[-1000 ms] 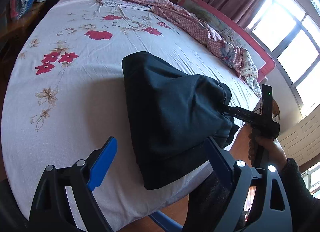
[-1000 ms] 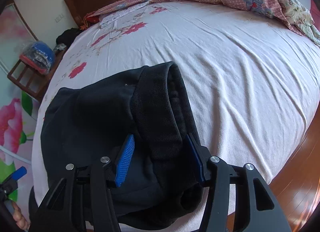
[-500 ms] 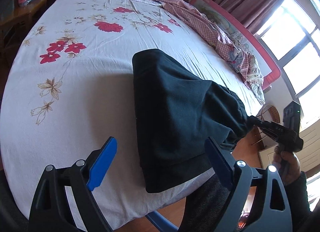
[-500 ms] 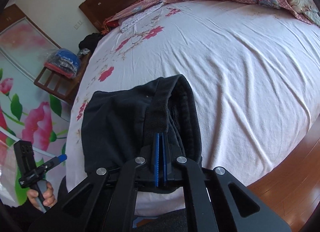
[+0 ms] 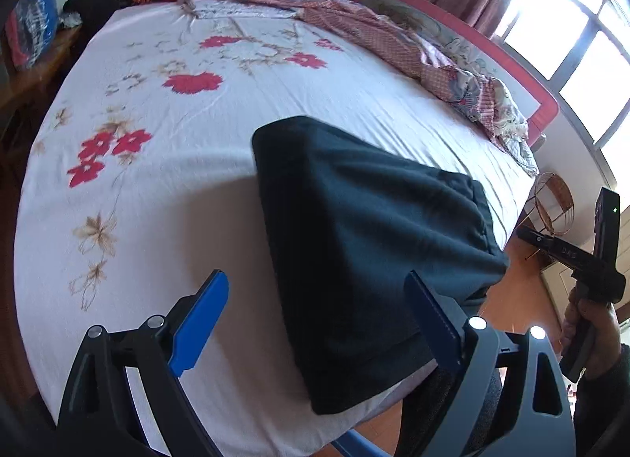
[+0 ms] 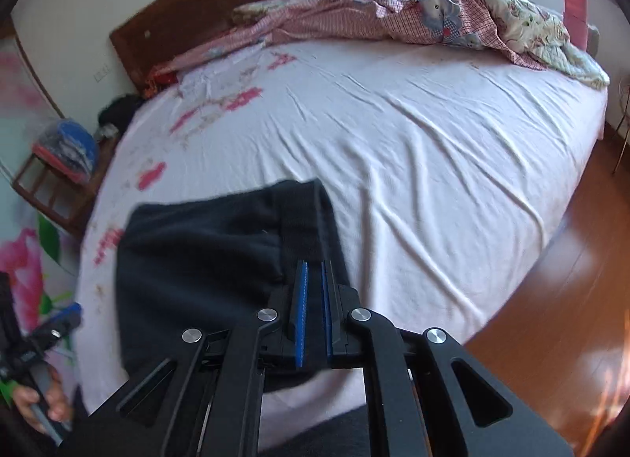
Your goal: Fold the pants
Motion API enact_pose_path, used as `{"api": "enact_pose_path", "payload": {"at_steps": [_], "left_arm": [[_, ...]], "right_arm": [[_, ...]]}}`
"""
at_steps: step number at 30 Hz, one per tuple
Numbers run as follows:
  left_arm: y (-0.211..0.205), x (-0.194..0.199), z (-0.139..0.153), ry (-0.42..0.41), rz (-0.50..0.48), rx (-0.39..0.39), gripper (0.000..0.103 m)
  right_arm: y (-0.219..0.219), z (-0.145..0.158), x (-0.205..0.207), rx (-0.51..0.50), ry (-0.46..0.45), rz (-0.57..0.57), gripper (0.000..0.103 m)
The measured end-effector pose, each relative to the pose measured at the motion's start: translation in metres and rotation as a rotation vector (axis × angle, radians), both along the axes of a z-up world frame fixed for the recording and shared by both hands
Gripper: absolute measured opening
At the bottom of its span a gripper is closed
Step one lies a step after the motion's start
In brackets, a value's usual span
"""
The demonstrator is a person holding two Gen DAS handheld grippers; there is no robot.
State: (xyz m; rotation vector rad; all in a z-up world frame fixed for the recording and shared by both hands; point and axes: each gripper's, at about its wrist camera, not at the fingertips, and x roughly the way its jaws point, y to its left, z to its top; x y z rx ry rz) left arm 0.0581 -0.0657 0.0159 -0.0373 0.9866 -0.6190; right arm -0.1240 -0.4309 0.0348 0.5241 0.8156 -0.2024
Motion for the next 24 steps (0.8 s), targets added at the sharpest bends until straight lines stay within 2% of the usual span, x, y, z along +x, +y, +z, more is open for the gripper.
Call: {"api": "enact_pose_path", "payload": {"at_steps": [1, 2, 3, 5, 7, 8, 9, 10, 11, 12, 13, 16, 17, 18, 19, 20, 21, 24], "left_arm": [[-0.01, 0.0, 0.004, -0.04, -0.007, -0.004, 0.091], [-0.024, 0.001, 0.004, -0.083, -0.023, 0.001, 0.092], [-0.035, 0.0, 0.003, -0.106, -0.037, 0.019, 0.092], [-0.057, -0.005, -0.003, -0.167, -0.063, 0.078, 0.092], [-0.075, -0.018, -0.012, -0.228, -0.118, 0.132, 0.092], [-0.083, -0.023, -0.022, -0.225, -0.138, 0.189, 0.092], [-0.089, -0.029, -0.036, -0.201, -0.163, 0.243, 0.092], [-0.089, -0.036, -0.05, -0.197, -0.169, 0.281, 0.092], [-0.088, -0.043, -0.059, -0.208, -0.179, 0.304, 0.092], [-0.087, -0.05, -0.07, -0.224, -0.193, 0.336, 0.092], [-0.085, -0.055, -0.073, -0.241, -0.196, 0.345, 0.092], [-0.081, -0.049, -0.067, -0.193, -0.192, 0.336, 0.092], [-0.08, -0.05, -0.063, -0.178, -0.19, 0.351, 0.092], [-0.078, -0.052, -0.056, -0.178, -0.196, 0.362, 0.092], [-0.075, -0.057, -0.047, -0.196, -0.203, 0.364, 0.092], [-0.071, -0.061, -0.038, -0.226, -0.207, 0.357, 0.092], [-0.067, -0.064, -0.028, -0.269, -0.207, 0.339, 0.092], [-0.068, -0.056, -0.006, -0.356, -0.173, 0.317, 0.095]], "right_arm": [[0.009, 0.003, 0.005, 0.072, -0.078, 0.05, 0.01], [0.022, 0.003, 0.013, 0.06, -0.104, 0.081, 0.01], [0.037, 0.0, 0.019, 0.013, -0.102, 0.102, 0.01], [0.062, -0.02, 0.03, 0.014, -0.072, 0.2, 0.01], [0.082, -0.042, 0.032, -0.141, -0.005, 0.24, 0.01], [0.085, -0.057, 0.028, -0.192, 0.041, 0.234, 0.01], [0.082, -0.073, 0.022, -0.194, 0.053, 0.237, 0.01], [0.075, -0.086, 0.014, -0.172, 0.038, 0.242, 0.01], [0.056, -0.093, 0.011, -0.054, 0.022, 0.214, 0.006], [0.039, -0.093, 0.008, 0.003, 0.02, 0.171, 0.0], [0.03, -0.092, 0.009, 0.031, 0.021, 0.166, 0.0], [0.04, -0.072, 0.014, -0.064, 0.106, 0.233, 0.0], [0.043, -0.059, 0.014, -0.093, 0.102, 0.228, 0.007], [0.044, -0.043, 0.014, -0.127, 0.077, 0.204, 0.024], [0.044, -0.024, 0.013, -0.149, 0.01, 0.187, 0.037], [0.045, -0.011, 0.015, -0.162, -0.071, 0.178, 0.065], [0.046, 0.0, 0.021, -0.191, -0.142, 0.171, 0.074], [0.058, -0.001, 0.068, -0.283, -0.168, 0.212, 0.074]]}}
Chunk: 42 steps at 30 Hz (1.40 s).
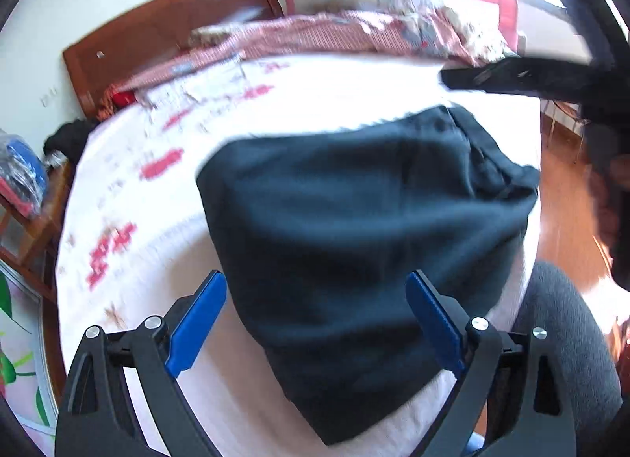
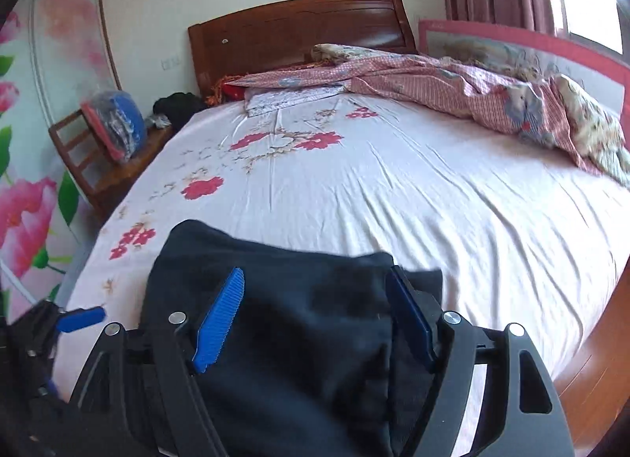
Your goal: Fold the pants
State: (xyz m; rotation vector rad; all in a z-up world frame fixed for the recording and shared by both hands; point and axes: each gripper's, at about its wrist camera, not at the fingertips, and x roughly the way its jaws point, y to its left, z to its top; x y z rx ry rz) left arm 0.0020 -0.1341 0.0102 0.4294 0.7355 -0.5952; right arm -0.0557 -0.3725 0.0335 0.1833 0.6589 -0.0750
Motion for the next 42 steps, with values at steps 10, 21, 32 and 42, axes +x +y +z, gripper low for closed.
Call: {"api": "enact_pose_path", "payload": {"at_steps": [10, 21, 32, 42], "left_arm": [[-0.003, 0.064, -0.047, 0.171, 0.089, 0.031, 0.1], [0.096, 0.101, -0.008, 0.333, 0.281, -0.262, 0.099], [0.081, 0.114, -0.076, 0.682, 0.256, -0.45, 0.099], [0.047, 0.112, -0.099, 0.948, 0.123, -0.655, 0.1]], "right_arm": [[-0.032, -0.06, 0.029, 0.069, 0.153, -0.04, 0.071], [-0.137, -0.08, -0.039, 0.702, 0.23, -0.017, 0.071], [-0.113, -0.14, -0.042, 0.959, 0.219, 0.107, 0.082], [-0.092, -0.123, -0.027, 0.894, 0.244, 0.201, 0.087]]}}
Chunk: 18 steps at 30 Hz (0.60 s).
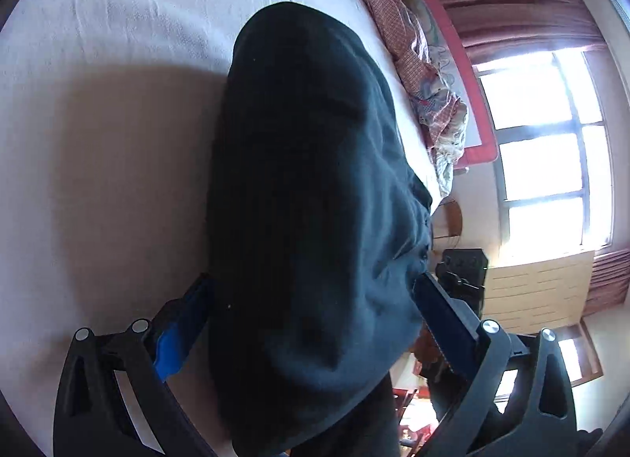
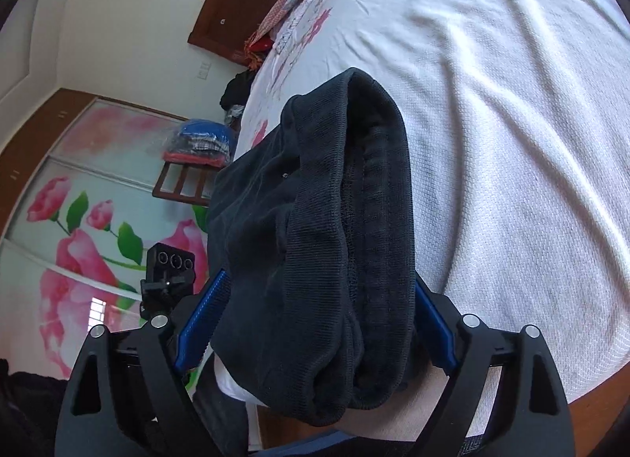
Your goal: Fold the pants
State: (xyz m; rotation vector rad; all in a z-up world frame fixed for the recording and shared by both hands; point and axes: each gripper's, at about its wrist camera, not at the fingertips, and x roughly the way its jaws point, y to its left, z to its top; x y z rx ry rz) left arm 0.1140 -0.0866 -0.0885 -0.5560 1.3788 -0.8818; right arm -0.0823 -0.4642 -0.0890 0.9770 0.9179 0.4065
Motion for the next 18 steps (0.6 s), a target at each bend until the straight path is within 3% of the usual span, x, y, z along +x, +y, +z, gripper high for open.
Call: {"api": "enact_pose_path", "payload": {"at_steps": [4, 6, 7, 8, 10, 13, 18], "left_arm": [[-0.007, 0.003, -0.009, 0.039, 0.014, -0.052, 0.095], [-0.008, 0.007, -0.013, 0.06, 0.033, -0.049, 0.081], [-0.008, 0.006, -0.014, 0.06, 0.033, -0.045, 0.069], [-0.007, 0.005, -0.015, 0.053, 0.028, -0.026, 0.05], [-0.005, 0.004, -0.019, 0.07, 0.013, -0.065, 0.042], [-0.014, 0.005, -0.02, 0.075, 0.024, -0.057, 0.034], [-0.021, 0.002, -0.004, 0.074, 0.047, -0.093, 0.027]], "right_arm": [[0.006, 0.003, 0.004, 0.01, -0.003, -0.001, 0.085], [0.003, -0.002, 0.002, 0.03, 0.012, -0.026, 0.065], [0.0, -0.003, -0.001, 0.025, 0.014, -0.031, 0.056], [-0.001, -0.004, -0.003, 0.021, 0.019, -0.033, 0.041], [0.0, -0.004, -0.005, 0.031, 0.016, -0.028, 0.041], [0.003, 0.001, -0.002, 0.011, 0.027, -0.045, 0.037], [0.016, 0.041, 0.0, -0.072, 0.011, -0.024, 0.033]]}}
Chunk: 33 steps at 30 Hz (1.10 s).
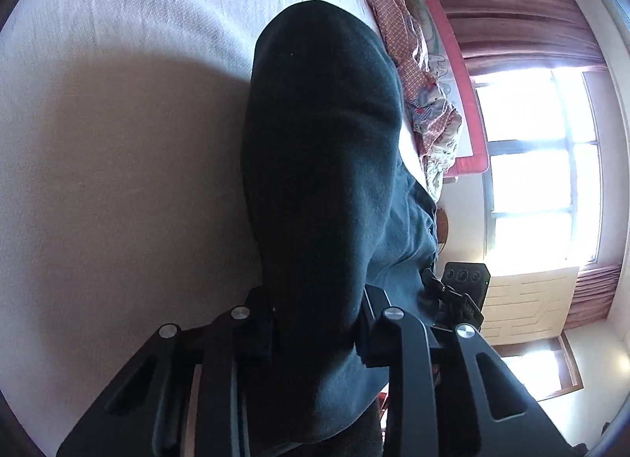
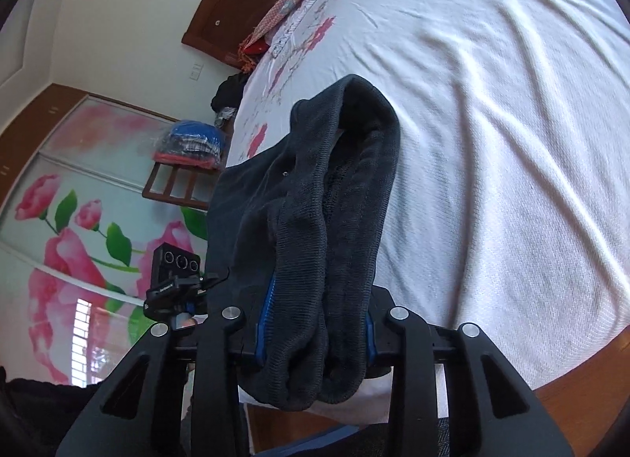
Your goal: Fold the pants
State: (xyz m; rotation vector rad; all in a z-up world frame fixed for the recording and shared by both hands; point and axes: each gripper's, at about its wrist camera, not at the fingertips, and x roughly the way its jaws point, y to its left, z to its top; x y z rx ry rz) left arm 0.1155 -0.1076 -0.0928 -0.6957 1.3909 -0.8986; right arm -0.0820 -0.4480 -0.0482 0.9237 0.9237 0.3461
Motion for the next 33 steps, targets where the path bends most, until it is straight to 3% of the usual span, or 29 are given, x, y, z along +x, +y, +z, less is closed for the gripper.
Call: {"api": "enact_pose_path", "payload": {"at_steps": [10, 17, 19, 22, 25, 26, 27, 29, 30, 31, 32, 33], "left_arm": [[-0.01, 0.024, 0.069, -0.118, 0.021, -0.099, 0.026], [0.023, 0.073, 0.121, -0.23, 0.105, -0.078, 0.026], [0.055, 0.086, 0.128, -0.263, 0.135, -0.043, 0.026], [0.093, 0.106, 0.121, -0.27, 0.179, 0.006, 0.027], [0.128, 0.116, 0.095, -0.26, 0.204, 0.085, 0.027], [0.133, 0.12, 0.083, -0.253, 0.204, 0.116, 0.028], [0.14, 0.125, 0.065, -0.224, 0.208, 0.16, 0.029], [0.15, 0.131, 0.026, -0.154, 0.223, 0.33, 0.038], [0.161, 0.128, 0.007, -0.107, 0.262, 0.352, 0.04], [0.172, 0.119, -0.002, -0.107, 0.295, 0.302, 0.04], [0.177, 0.111, 0.001, -0.131, 0.317, 0.279, 0.042], [0.177, 0.101, 0.011, -0.172, 0.332, 0.308, 0.044]], "right_arm": [[0.006, 0.078, 0.04, -0.112, -0.091, 0.071, 0.033], [0.034, 0.098, 0.129, -0.099, -0.175, 0.147, 0.033], [0.047, 0.092, 0.16, -0.082, -0.183, 0.171, 0.033], [0.071, 0.072, 0.205, -0.067, -0.165, 0.2, 0.033], [0.093, 0.033, 0.244, -0.045, -0.097, 0.236, 0.033], [0.097, 0.015, 0.253, -0.025, -0.044, 0.227, 0.038], [0.102, -0.004, 0.261, -0.056, 0.013, 0.22, 0.049], [0.095, -0.037, 0.262, -0.142, 0.107, 0.134, 0.058], [0.085, -0.046, 0.256, -0.061, 0.091, 0.103, 0.058], [0.072, -0.048, 0.244, -0.015, 0.082, 0.035, 0.059], [0.064, -0.044, 0.231, -0.026, 0.082, -0.024, 0.06], [0.059, -0.037, 0.218, -0.064, 0.068, -0.048, 0.06]]}}
